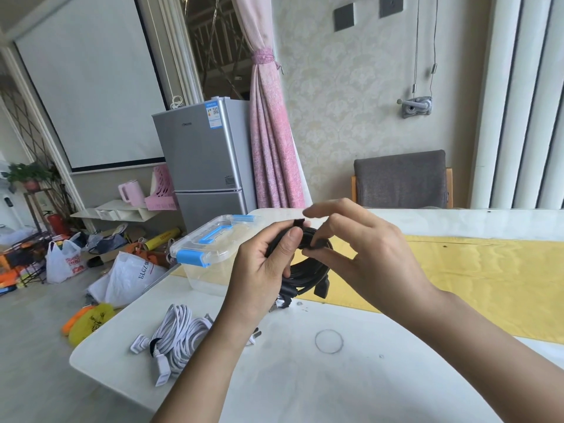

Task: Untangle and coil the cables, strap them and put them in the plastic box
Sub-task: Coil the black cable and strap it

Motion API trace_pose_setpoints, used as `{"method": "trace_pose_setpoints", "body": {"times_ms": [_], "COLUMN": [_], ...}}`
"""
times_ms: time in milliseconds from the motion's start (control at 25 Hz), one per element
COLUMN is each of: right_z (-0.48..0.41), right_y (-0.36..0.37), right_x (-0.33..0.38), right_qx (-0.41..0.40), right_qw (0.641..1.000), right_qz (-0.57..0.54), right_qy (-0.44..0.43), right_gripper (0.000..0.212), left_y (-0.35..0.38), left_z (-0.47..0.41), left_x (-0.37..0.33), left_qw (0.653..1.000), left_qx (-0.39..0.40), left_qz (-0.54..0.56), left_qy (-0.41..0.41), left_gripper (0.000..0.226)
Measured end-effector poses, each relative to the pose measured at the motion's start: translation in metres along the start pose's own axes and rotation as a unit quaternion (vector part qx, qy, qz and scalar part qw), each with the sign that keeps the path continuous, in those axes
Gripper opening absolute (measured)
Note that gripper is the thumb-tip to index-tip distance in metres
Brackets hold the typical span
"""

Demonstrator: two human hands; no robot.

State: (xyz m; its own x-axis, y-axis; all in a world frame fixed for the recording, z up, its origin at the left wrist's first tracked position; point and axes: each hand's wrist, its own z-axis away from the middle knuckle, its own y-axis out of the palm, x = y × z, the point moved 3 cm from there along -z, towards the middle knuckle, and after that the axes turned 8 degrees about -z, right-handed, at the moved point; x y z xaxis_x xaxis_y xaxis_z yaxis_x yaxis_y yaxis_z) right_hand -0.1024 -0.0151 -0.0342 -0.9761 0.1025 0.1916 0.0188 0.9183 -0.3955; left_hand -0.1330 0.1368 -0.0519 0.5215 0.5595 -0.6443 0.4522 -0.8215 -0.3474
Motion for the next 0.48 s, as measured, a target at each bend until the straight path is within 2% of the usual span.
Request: {"method": "trace_pose_setpoints", "body": {"times_ms": [200,360,480], "right_z": [-0.0025,-0.0015,-0.0008], "right_y": [-0.0051,-0.006,-0.0061], "right_x": [-0.0017,-0.007,-0.008], "right_qx": [0.056,0.065,0.042], "right_qw": [0.986,0.98,0.979], "right_qz": [-0.116,-0.114,-0.114], "right_qy": [0.103,0.149,0.164], "right_gripper": [0.015,0.021,0.021], "left_y": [0.0016,0.0058,0.0088], "left_z": [0.0013,0.0026,0.003], "left_x": [0.0022,0.0019,0.0003], "left_qw": [0.999,0.999,0.997], "left_qx": [0.044,0.026,0.017], "left_qz": [-0.013,0.027,0.063], "left_qy": [-0.003,-0.025,-0.031], "left_gripper": [0.019,0.017,0.018]}}
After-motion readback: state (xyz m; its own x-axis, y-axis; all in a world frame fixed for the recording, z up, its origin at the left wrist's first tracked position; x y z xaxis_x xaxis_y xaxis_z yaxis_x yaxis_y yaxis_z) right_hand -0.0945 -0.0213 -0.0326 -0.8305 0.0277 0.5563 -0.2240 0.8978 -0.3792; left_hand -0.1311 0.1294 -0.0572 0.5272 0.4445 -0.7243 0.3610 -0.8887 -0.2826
